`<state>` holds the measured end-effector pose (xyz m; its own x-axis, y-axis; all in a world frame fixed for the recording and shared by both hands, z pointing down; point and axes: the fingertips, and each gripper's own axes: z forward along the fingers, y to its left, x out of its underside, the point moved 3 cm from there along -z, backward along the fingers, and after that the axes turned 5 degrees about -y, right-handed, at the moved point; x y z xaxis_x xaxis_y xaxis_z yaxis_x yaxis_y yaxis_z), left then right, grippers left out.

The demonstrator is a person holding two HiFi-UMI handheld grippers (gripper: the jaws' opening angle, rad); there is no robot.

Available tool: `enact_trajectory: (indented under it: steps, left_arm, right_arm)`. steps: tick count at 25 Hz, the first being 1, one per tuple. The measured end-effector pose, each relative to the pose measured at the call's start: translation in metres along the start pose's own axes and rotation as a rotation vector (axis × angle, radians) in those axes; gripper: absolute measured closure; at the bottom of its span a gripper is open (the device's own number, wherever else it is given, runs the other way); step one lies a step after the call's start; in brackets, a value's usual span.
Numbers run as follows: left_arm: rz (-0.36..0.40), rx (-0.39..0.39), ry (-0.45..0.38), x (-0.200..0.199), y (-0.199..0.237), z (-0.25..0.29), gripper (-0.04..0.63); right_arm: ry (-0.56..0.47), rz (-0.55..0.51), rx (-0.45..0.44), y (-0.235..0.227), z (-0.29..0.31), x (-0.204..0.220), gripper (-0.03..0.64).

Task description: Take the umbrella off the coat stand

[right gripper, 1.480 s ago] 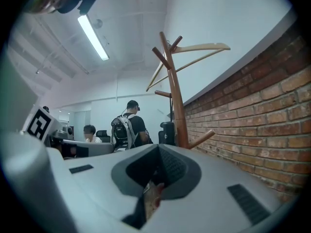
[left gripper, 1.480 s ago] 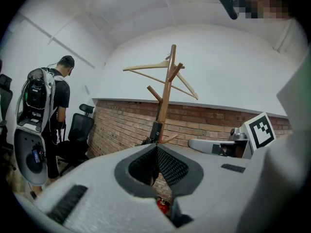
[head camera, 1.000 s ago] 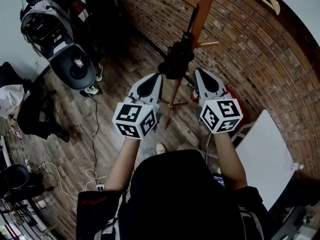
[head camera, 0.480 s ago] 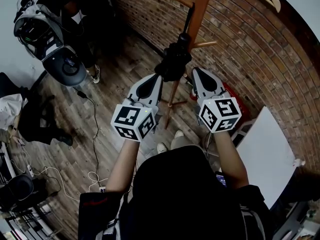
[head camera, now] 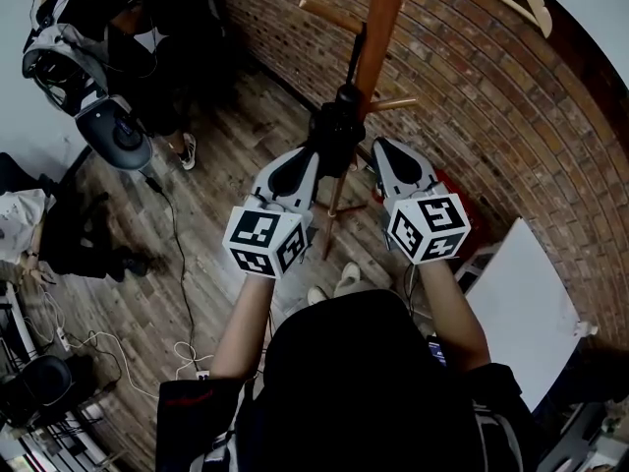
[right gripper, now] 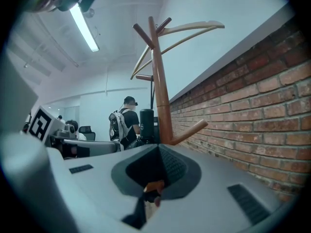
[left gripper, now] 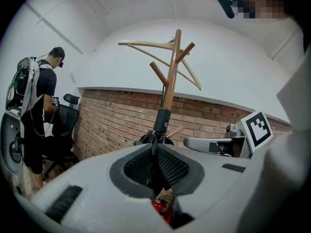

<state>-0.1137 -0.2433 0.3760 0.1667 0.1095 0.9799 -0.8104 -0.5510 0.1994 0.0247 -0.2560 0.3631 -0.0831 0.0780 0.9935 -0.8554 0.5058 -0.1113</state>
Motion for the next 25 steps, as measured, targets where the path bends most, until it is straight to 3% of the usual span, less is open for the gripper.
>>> enact_trajectory:
  steps: [4, 6, 10, 15, 22, 25]
  left_arm:
    - [0.011, -0.005, 0.013, 0.005, -0.002, 0.009, 0.554]
    - [0.009, 0.0, 0.013, 0.006, -0.002, 0.012, 0.473]
    - [0.027, 0.001, 0.013, 0.006, 0.0, 0.02, 0.402]
    - [0.031, 0.0, -0.008, 0.006, -0.001, 0.031, 0.266]
    - [0.028, -0.017, 0.036, 0.02, -0.004, 0.051, 0.156]
    - [0.003, -0.02, 0.047, 0.024, -0.002, 0.056, 0.146]
  right_arm:
    - [0.001, 0.012, -0.007, -0.009, 0.0, 0.003, 0.589]
    - [0.002, 0.014, -0.013, -0.011, -0.001, 0.004, 0.589]
    - [0.008, 0.016, -0.023, -0.015, -0.003, 0.006, 0.589]
    - [0.014, 0.02, -0.021, -0.024, -0.004, 0.008, 0.589]
    - [0.016, 0.017, -0.026, -0.036, -0.005, 0.01, 0.589]
    - [0.021, 0.02, -0.025, -0.04, -0.002, 0.011, 0.589]
